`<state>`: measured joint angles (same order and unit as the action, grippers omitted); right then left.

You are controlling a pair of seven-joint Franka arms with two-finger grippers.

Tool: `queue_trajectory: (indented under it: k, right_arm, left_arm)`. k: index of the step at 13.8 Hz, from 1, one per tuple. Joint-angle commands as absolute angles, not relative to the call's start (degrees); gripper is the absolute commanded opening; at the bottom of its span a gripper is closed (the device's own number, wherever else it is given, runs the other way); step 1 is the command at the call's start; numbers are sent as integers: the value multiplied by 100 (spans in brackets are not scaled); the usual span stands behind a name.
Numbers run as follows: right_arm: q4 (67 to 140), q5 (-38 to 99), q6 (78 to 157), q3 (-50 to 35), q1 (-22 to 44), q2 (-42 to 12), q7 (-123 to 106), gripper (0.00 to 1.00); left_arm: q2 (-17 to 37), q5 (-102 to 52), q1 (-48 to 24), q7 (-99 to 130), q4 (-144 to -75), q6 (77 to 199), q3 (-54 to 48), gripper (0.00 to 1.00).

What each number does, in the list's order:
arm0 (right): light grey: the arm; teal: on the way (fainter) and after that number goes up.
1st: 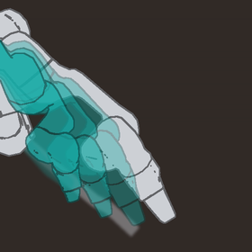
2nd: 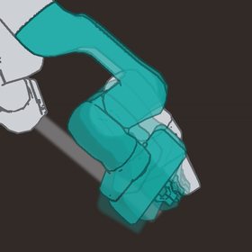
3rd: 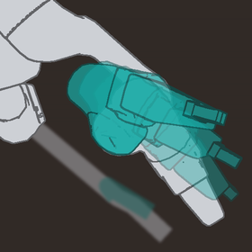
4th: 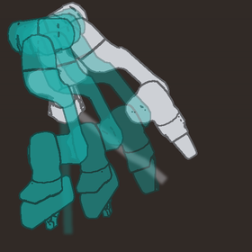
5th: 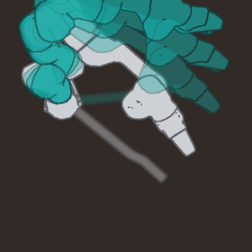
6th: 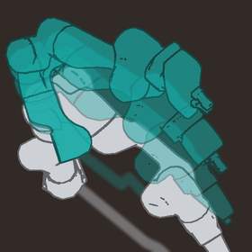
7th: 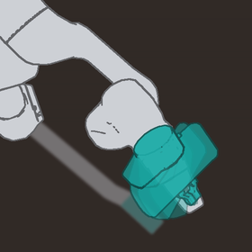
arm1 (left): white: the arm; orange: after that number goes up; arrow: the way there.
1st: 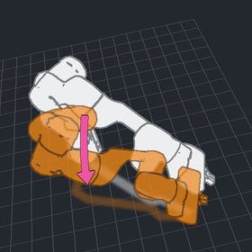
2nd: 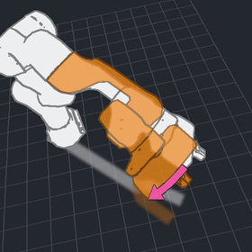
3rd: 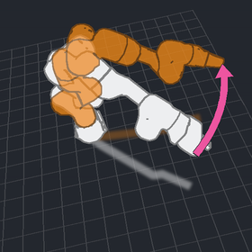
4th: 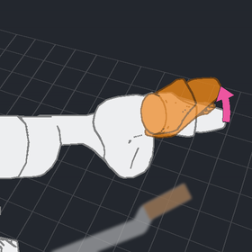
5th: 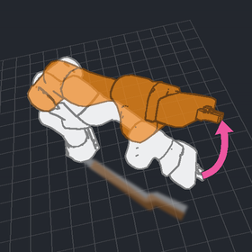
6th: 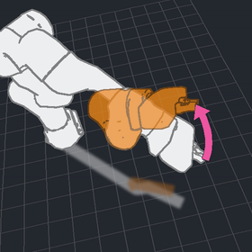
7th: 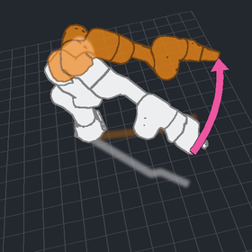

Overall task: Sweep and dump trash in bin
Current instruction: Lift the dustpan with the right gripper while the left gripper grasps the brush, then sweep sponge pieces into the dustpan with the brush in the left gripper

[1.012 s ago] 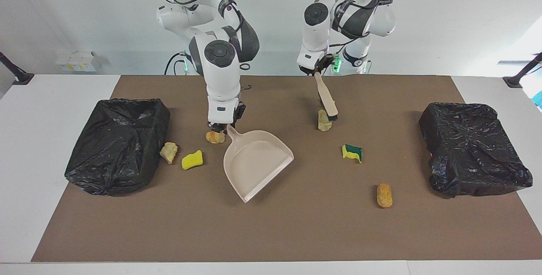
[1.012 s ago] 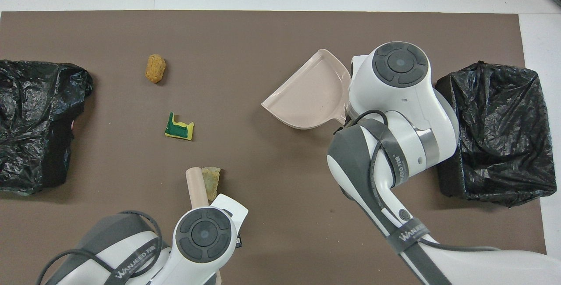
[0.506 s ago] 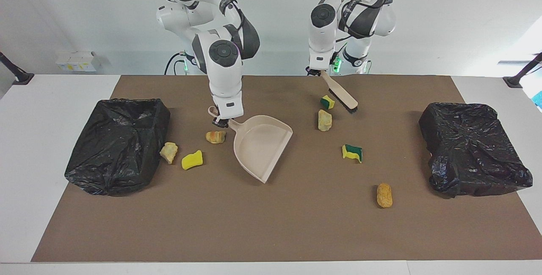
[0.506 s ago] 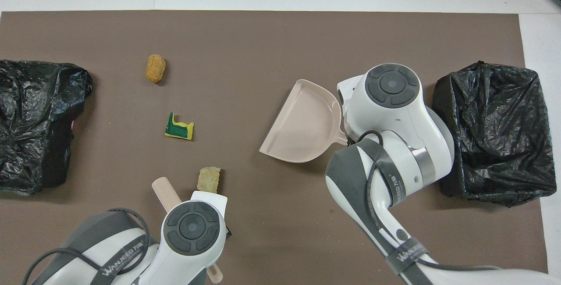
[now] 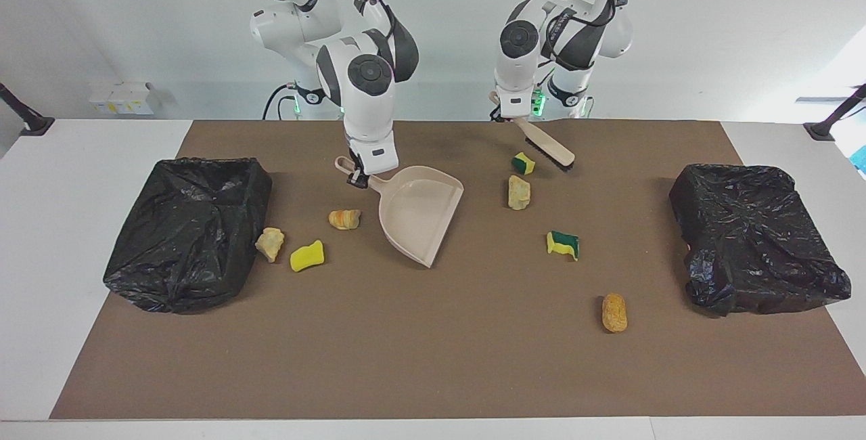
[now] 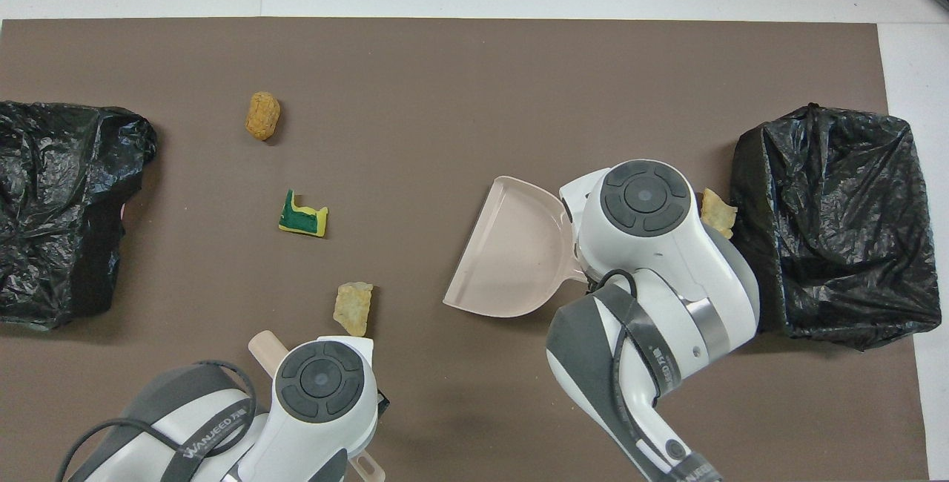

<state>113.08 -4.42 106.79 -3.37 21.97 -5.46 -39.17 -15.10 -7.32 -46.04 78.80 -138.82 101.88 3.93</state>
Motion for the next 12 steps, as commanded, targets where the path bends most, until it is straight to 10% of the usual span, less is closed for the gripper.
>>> queue_trajectory:
  k: [1, 12]
  right_arm:
    - [11610, -545, 10924, -360, 2171, -299, -4253, 0]
    - [12041, -1476, 11769, -369, 2162, -422, -5211, 0]
  left_arm:
    - [-1626, -966, -4526, 7972, -14273, 10660, 316, 0]
    - [-1152, -1327, -4922, 7306, -14335, 11987, 316, 0]
